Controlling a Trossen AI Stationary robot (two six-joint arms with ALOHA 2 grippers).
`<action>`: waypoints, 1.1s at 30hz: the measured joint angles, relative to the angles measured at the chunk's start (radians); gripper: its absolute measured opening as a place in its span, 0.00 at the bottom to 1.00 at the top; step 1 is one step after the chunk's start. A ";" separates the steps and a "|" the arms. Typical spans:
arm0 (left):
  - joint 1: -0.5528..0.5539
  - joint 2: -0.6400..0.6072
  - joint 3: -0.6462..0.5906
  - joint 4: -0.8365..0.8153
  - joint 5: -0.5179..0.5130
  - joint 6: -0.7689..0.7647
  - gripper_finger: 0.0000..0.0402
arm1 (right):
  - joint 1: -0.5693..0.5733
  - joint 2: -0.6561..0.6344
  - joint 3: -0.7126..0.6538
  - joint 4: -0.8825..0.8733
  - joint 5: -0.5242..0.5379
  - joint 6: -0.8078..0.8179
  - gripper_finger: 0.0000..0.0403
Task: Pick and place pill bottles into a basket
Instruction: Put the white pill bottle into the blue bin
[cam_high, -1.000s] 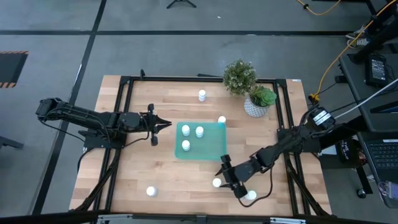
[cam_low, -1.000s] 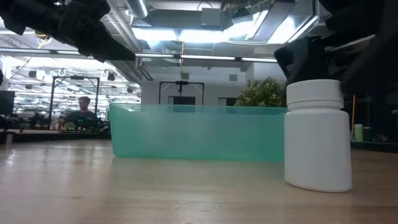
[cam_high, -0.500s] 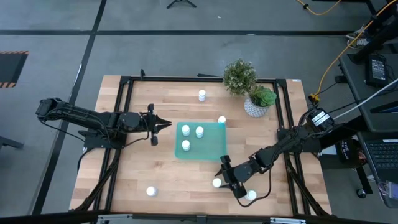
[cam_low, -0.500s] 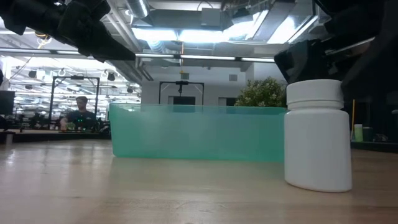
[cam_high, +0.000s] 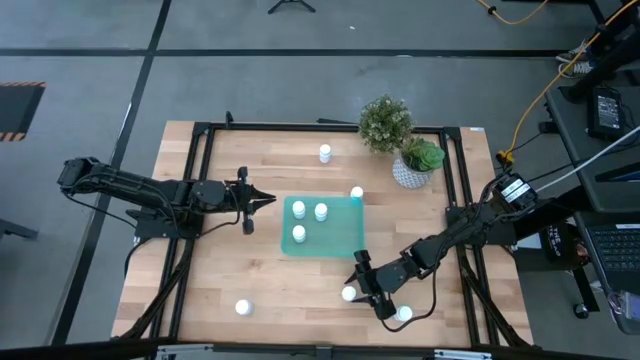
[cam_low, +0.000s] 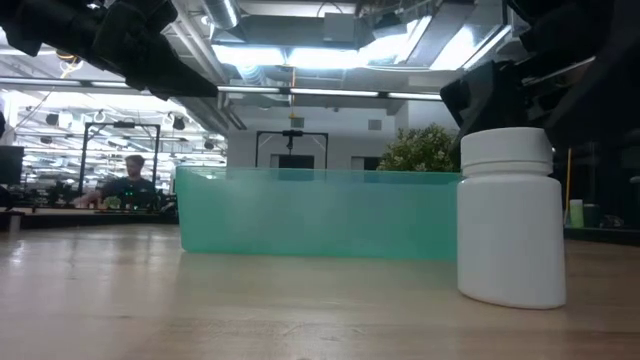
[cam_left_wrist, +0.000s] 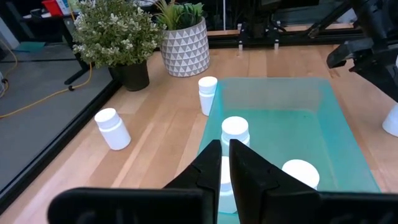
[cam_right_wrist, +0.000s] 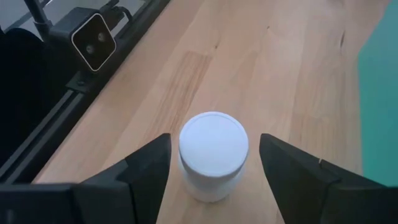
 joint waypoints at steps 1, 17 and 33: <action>0.000 0.000 0.000 0.000 0.000 0.000 0.07 | 0.000 0.000 0.000 0.005 0.000 0.000 0.62; 0.000 0.000 0.000 -0.002 0.000 0.000 0.07 | -0.001 0.071 0.099 -0.085 -0.025 -0.052 0.62; 0.000 0.000 0.000 -0.003 0.000 0.000 0.07 | -0.002 0.071 0.110 -0.130 -0.025 -0.054 0.53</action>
